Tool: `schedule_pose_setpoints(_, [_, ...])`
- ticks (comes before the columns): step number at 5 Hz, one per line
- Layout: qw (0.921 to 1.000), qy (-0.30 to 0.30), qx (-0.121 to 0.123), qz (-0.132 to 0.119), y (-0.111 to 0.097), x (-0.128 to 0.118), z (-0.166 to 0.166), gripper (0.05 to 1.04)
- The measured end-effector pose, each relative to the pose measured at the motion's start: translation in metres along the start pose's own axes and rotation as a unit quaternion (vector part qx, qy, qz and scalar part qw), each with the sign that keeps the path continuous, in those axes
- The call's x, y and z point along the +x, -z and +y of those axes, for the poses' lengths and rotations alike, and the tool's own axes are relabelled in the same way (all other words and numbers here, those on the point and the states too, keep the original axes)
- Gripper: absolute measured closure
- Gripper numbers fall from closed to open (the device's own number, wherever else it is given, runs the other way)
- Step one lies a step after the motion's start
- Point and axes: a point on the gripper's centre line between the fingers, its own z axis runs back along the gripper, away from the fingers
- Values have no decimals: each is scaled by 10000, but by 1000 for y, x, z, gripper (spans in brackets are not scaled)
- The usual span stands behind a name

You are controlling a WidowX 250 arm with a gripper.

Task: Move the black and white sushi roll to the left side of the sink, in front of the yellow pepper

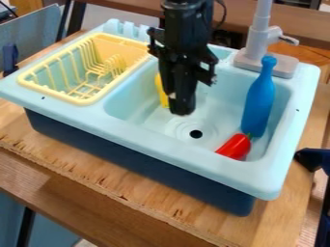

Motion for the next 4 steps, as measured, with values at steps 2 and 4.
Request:
schedule_pose_setpoints(2, [9981,-8,547,277,9,0,21,871])
schedule_pose_setpoints(4, [9969,127,413,652,37,0,16,871])
